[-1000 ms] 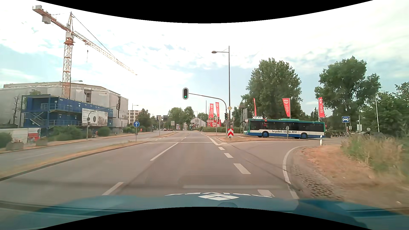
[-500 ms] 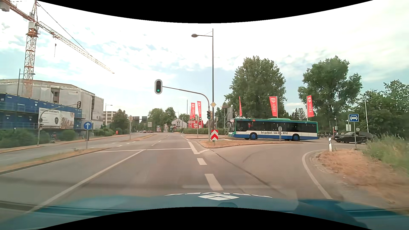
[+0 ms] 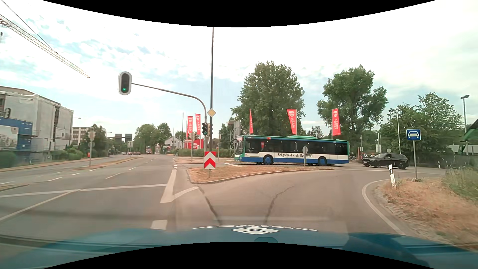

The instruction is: Follow the waypoints while adhering to traffic rules and regulations

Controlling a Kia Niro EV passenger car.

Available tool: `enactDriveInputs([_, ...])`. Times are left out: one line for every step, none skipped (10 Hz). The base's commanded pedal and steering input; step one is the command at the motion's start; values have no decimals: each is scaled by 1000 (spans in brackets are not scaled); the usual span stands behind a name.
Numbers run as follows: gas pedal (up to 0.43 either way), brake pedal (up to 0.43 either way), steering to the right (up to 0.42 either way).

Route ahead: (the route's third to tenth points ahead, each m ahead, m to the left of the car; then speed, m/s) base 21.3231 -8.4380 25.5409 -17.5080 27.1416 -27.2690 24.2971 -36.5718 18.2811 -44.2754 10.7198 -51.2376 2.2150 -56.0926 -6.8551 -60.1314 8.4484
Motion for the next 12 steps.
enactDriveInputs([98,0,181])
enactDriveInputs([98,0,190])
enactDriveInputs([98,0,196])
enactDriveInputs([189,0,197])
enactDriveInputs([197,0,201])
enactDriveInputs([189,0,207])
enactDriveInputs([189,0,210])
enactDriveInputs([189,0,212])
enactDriveInputs([189,0,215])
enactDriveInputs([189,0,221])
enactDriveInputs([189,0,230])
enactDriveInputs([189,0,235])
